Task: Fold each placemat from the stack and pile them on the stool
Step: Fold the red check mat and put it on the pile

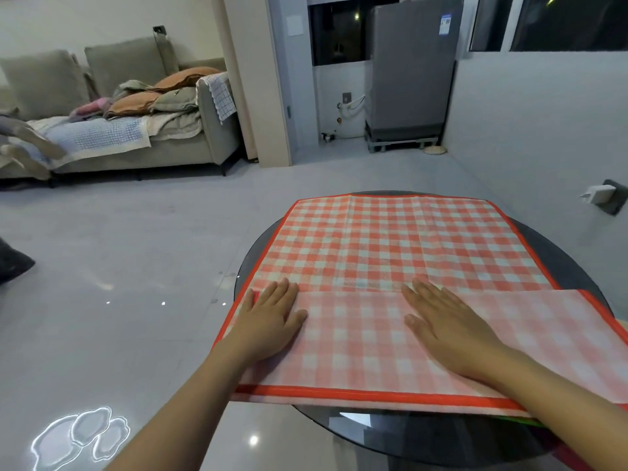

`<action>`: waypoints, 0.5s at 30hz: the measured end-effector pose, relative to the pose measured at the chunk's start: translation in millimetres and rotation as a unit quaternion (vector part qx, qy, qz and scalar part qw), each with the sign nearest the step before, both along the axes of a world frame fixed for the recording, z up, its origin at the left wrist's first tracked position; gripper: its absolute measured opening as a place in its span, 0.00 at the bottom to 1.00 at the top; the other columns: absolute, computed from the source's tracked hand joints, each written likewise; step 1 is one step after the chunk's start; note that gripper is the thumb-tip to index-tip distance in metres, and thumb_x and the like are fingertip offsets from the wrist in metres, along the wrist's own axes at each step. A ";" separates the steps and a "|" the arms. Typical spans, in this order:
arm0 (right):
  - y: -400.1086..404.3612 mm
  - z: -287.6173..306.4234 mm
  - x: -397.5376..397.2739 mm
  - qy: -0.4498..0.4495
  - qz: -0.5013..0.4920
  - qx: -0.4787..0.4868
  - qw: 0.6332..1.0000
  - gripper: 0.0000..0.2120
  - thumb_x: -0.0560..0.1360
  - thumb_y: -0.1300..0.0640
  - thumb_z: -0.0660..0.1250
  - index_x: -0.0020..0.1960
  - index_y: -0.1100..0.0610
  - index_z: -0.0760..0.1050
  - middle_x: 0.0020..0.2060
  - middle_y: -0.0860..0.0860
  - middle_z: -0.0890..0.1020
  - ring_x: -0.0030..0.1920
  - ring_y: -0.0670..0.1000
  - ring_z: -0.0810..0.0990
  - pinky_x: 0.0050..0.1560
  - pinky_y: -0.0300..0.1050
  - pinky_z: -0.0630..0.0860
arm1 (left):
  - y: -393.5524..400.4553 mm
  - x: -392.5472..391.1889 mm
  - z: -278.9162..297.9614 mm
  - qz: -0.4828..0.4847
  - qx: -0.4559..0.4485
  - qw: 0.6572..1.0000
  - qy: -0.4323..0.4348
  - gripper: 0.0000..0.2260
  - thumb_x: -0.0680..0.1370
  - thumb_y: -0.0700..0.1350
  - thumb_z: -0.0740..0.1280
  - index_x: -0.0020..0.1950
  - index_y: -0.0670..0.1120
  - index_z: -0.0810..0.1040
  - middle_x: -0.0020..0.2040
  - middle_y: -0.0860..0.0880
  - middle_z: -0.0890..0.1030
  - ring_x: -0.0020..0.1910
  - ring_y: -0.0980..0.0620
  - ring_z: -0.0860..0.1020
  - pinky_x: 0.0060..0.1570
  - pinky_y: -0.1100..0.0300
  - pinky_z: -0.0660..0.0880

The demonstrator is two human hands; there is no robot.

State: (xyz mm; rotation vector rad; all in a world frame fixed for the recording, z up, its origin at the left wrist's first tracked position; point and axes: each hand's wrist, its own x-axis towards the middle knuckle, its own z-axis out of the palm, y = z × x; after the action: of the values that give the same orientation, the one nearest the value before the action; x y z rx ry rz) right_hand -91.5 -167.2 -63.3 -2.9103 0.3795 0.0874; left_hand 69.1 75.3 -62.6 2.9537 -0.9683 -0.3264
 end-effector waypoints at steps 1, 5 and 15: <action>1.0 -0.2 1.9 -0.003 0.000 0.005 1.000 0.26 0.81 0.43 0.40 0.76 0.47 0.38 0.76 0.46 0.41 0.73 0.42 0.37 0.72 0.40 0.35 | 0.2 2.1 3.1 0.005 0.001 1.000 -0.005 0.29 0.80 0.63 0.46 0.78 0.54 0.45 0.79 0.53 0.45 0.77 0.51 0.43 0.73 0.46 0.37; 14.9 3.4 9.5 -0.033 0.034 0.054 0.997 0.24 0.82 0.48 0.47 0.77 0.47 0.48 0.77 0.46 0.49 0.76 0.45 0.45 0.74 0.42 0.40 | 2.8 11.3 13.7 0.031 -0.044 0.997 -0.059 0.29 0.74 0.69 0.57 0.72 0.58 0.64 0.71 0.51 0.66 0.72 0.50 0.61 0.73 0.40 0.43; 47.9 16.0 17.4 0.010 0.112 0.117 0.987 0.38 0.70 0.31 0.61 0.75 0.39 0.51 0.76 0.41 0.48 0.75 0.46 0.44 0.74 0.50 0.45 | 5.2 20.1 24.0 0.122 -0.191 0.974 -0.004 0.29 0.65 0.61 0.75 0.59 0.50 0.73 0.60 0.49 0.74 0.51 0.53 0.72 0.52 0.58 0.73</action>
State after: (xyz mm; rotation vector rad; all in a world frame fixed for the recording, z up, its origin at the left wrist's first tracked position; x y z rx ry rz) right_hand -74.1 -119.3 -47.3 -2.7083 0.0402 0.1815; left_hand 89.2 80.5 -38.6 2.6759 -0.5778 -0.1055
